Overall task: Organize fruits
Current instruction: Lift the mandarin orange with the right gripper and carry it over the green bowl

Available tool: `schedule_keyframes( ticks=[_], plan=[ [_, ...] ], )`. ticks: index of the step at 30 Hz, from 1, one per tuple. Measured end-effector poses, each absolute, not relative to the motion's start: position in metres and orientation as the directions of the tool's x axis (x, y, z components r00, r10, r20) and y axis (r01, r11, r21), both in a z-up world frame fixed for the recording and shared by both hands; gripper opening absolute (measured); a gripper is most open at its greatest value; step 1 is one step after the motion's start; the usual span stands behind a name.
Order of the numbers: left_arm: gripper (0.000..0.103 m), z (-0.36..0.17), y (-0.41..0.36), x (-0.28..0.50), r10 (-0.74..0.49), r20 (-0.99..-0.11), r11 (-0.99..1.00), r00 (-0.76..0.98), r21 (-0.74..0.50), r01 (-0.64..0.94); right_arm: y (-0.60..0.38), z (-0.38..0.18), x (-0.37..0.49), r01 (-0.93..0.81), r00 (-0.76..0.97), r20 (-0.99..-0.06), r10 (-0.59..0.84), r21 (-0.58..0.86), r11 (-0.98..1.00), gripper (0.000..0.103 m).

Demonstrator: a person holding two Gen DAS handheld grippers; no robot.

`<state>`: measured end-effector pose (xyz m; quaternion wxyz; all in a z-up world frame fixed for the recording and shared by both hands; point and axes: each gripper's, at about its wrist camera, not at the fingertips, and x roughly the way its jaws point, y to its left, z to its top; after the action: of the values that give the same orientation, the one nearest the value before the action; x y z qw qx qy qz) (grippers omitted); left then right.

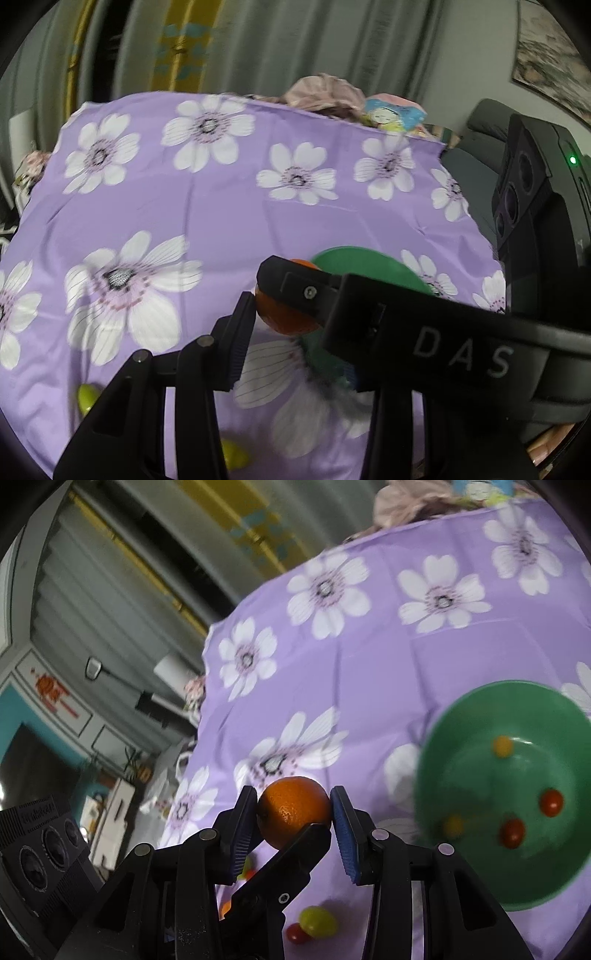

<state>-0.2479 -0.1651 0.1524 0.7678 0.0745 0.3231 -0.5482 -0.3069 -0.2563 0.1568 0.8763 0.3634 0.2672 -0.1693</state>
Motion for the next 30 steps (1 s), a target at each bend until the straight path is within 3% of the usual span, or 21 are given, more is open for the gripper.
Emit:
schedule_keyframes(
  ticks=[16, 30],
  plan=[
    [0.042, 0.135, -0.238, -0.295, -0.805, -0.594, 0.205, -0.005, -0.286, 0.936, -0.314, 0.147, -0.38, 0.642, 0.747, -0.612, -0.261, 0.559, 0.525, 0.043],
    [0.042, 0.108, -0.271, -0.302, -0.76, -0.639, 0.156, -0.119, -0.357, 0.921, -0.343, 0.122, -0.397, 0.732, 0.665, -0.695, -0.273, 0.532, 0.426, 0.043]
  ],
)
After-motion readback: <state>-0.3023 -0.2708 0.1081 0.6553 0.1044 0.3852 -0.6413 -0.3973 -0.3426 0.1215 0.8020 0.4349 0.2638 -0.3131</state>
